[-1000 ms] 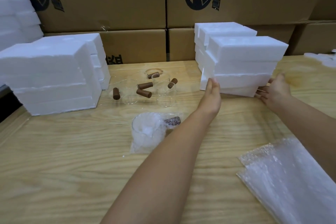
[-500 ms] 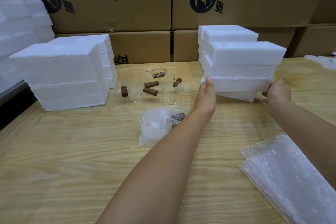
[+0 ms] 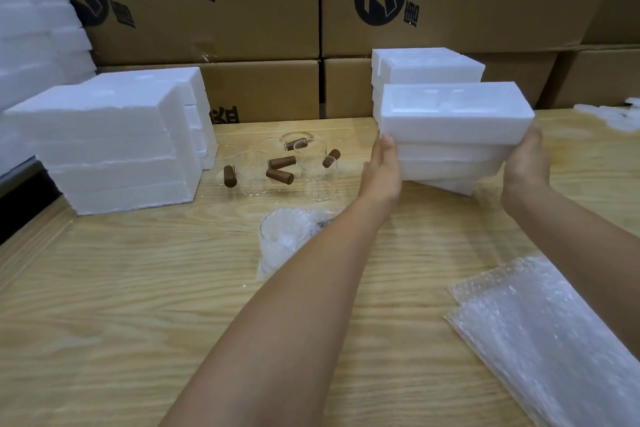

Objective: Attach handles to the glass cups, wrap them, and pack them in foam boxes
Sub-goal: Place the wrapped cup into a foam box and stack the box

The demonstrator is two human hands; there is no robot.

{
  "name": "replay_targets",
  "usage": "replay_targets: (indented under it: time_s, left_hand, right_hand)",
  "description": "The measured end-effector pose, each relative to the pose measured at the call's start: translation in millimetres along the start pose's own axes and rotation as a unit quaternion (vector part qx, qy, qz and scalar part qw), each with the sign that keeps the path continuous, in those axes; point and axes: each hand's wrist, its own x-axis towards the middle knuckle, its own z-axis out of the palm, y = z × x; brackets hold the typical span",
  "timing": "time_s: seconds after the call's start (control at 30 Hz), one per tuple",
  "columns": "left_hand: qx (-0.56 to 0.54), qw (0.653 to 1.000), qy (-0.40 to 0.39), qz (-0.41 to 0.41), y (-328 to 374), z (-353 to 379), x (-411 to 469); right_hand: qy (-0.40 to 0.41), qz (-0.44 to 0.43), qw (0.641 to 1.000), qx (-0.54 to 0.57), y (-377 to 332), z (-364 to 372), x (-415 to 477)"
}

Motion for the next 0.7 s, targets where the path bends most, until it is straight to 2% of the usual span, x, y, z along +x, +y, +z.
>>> replay_targets:
  time_s: [0.23,0.43,0.57,0.7]
  left_hand:
    - [0.025,0.999,0.029,0.011,11,-4,-5]
    - [-0.015,0.998,0.025,0.057,34,-19,-24]
    - [-0.008,0.994,0.075,0.082,54,-42,-37]
    - [0.003,0.983,0.149,0.106,71,-81,-47]
  right_hand:
    - [-0.011,0.012,1.000,0.026,-8,0,-12]
    - [0.019,-0.018,0.999,0.042,-20,3,-35]
    - [0.054,-0.054,0.997,0.033,-35,15,-62]
    - [0.028,-0.087,0.996,-0.016,-45,37,-95]
